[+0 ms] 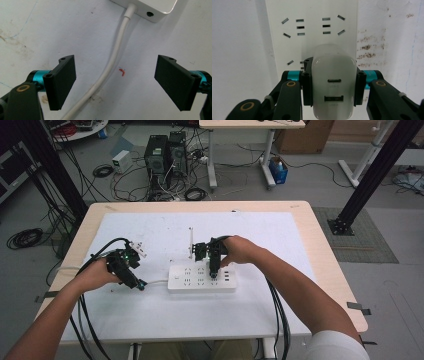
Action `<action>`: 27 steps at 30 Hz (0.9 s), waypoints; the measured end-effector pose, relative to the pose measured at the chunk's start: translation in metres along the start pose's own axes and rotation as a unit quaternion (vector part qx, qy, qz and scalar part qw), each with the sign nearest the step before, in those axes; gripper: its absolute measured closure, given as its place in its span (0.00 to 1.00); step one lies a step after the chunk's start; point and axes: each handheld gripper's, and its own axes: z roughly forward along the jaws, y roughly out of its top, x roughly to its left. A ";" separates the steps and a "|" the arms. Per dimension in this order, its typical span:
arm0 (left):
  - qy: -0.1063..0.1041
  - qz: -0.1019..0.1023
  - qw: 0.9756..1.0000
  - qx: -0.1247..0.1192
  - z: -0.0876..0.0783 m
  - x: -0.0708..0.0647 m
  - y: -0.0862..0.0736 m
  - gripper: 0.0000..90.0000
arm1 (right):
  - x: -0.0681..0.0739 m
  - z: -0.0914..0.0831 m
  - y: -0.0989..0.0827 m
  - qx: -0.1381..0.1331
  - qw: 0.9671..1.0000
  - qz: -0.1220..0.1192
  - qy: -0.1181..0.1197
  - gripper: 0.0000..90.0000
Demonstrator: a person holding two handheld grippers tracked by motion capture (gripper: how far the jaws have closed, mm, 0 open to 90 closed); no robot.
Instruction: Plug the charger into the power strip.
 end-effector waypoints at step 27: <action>0.011 -0.022 0.999 -0.025 -0.004 0.004 -0.004 0.20 | -0.020 -0.021 -0.025 -0.158 0.978 0.138 0.007 0.18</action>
